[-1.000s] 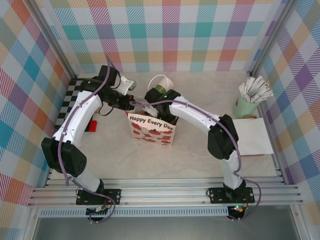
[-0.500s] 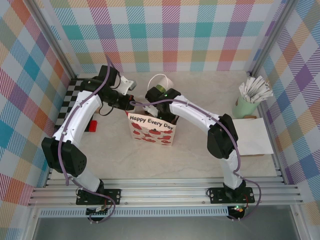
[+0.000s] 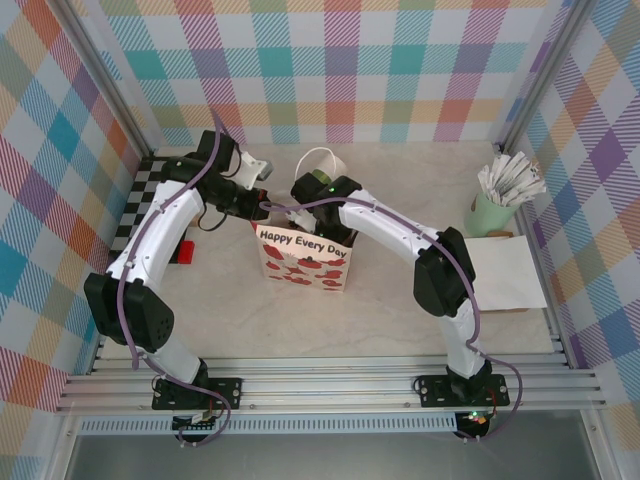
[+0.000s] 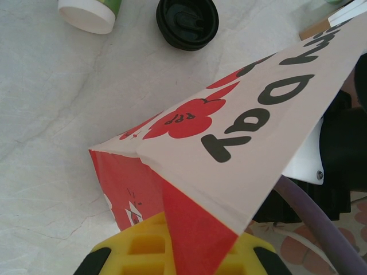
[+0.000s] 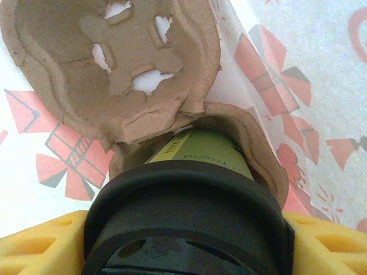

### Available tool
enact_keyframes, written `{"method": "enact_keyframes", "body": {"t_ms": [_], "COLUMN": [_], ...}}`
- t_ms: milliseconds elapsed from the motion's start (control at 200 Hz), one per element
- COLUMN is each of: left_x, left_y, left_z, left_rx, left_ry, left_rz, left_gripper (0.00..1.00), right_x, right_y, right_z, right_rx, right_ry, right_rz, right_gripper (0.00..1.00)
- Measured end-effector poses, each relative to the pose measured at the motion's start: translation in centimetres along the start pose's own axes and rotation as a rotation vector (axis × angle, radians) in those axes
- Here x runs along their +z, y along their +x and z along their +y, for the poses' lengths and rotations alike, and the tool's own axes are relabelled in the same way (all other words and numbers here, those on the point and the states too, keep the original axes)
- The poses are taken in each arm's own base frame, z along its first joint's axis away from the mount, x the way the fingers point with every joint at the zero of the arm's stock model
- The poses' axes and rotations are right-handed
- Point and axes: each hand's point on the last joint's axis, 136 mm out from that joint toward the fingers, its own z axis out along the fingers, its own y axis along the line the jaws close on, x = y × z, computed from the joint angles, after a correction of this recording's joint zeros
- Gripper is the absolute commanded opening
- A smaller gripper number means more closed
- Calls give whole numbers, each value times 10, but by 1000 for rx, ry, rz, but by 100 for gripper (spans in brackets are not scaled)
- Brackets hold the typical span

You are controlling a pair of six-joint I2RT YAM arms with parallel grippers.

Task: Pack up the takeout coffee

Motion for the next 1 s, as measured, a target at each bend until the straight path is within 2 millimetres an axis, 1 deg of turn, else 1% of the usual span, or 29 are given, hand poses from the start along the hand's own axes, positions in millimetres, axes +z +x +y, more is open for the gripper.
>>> {"method": "enact_keyframes", "body": {"t_ms": [630,790,1000], "left_x": [-2,-6,-11], "left_y": [0,-5,-11], "left_z": [1,2,1], "left_rx": [-14,-14,-8], "left_ry": [-10,-22,-29], "left_rz": [1,-14,-32], "left_gripper": [0,0,0], "right_x": [-4,-9,-26], "right_y": [2,-4,-19], "right_z": [-5,-8,-9], "right_rx": [35,42,66], "right_ry": [33,45,53], "right_rz": [23,1,-57], "right_gripper": [77,82,90]}}
